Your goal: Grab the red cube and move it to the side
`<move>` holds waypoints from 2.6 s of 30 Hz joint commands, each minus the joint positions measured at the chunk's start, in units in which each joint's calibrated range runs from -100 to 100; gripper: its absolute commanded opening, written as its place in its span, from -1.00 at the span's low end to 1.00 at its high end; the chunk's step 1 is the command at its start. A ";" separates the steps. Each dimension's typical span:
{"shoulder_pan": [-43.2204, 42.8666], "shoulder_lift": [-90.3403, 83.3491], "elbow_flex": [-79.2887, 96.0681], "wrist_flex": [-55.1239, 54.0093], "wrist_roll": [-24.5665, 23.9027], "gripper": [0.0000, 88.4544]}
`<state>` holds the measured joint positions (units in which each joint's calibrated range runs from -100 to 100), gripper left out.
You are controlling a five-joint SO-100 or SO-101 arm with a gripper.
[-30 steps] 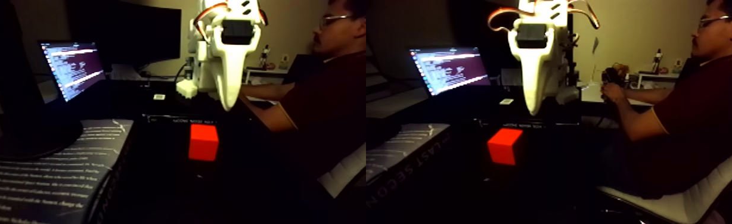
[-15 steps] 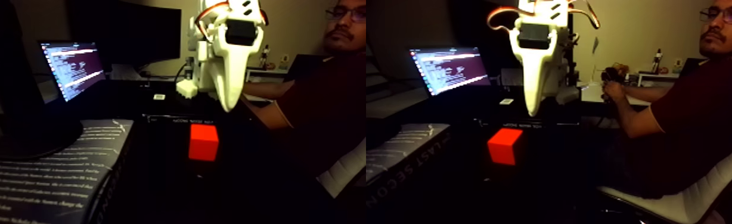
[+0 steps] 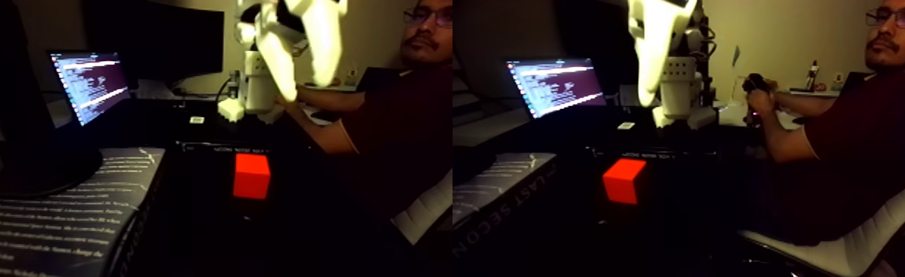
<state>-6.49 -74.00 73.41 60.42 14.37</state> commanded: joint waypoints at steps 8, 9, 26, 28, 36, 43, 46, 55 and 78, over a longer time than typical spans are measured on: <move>2.07 19.63 -13.96 5.71 11.23 -0.60; 2.49 21.23 -14.41 5.88 12.69 -0.60; 5.99 35.93 -26.20 23.36 31.09 -0.58; 5.32 36.94 -28.02 26.57 31.79 -0.57; 4.99 40.22 -28.92 26.74 32.00 -0.28; 4.40 44.93 -28.83 21.67 31.63 -0.29; 4.74 47.36 -29.74 20.49 31.63 -0.29; 7.90 55.09 -35.54 18.71 31.63 -0.29; 11.73 65.26 -36.00 10.94 31.52 -0.29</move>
<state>4.86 -8.96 39.20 71.93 46.09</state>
